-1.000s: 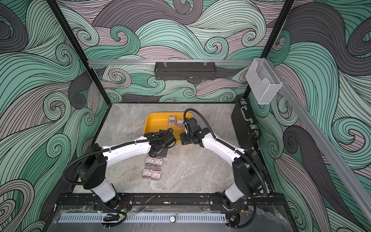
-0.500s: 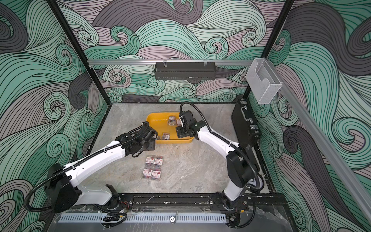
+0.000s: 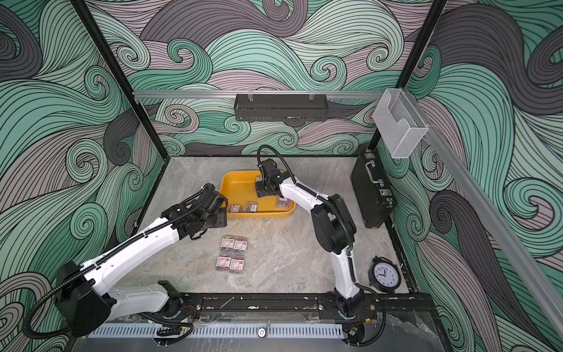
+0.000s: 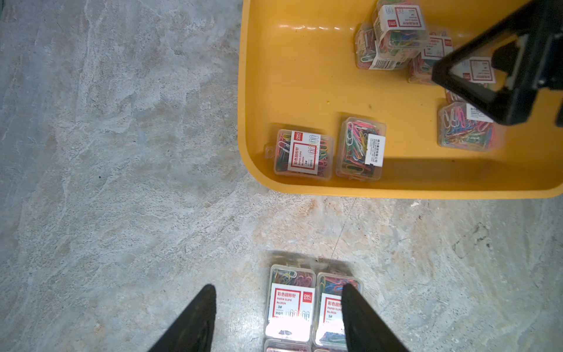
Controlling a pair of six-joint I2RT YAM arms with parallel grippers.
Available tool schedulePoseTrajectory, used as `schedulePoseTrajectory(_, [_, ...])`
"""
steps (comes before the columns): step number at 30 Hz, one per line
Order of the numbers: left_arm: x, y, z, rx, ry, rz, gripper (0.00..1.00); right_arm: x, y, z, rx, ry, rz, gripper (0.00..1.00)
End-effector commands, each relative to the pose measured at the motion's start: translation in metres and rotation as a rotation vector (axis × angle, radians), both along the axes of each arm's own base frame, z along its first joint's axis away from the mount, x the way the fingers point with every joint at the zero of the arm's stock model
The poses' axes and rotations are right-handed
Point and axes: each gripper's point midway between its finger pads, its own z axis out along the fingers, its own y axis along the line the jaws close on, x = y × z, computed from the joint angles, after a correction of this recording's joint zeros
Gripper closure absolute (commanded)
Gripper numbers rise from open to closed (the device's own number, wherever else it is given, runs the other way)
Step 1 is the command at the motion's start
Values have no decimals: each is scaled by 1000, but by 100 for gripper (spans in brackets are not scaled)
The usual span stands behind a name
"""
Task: Take the paper clips out of the storage box
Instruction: Place the boxed paper clips at the center of the board, then adjust the boxed paper clips in the storage box.
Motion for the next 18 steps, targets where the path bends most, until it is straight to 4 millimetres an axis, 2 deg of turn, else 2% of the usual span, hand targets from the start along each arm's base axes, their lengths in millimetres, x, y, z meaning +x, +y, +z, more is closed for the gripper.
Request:
schedulePoseTrajectory(1, [-5,5,1,28,31,-14,36,17,1,-7,-22,-4,-58,23])
schedulePoseTrajectory(10, [-7,6,4,26,33,-22,36,52,14,-28,-58,-16,-101,21])
schedulePoseTrajectory(18, [-9,7,4,29,33,-25,36,64,14,-40,-105,-29,-113,26])
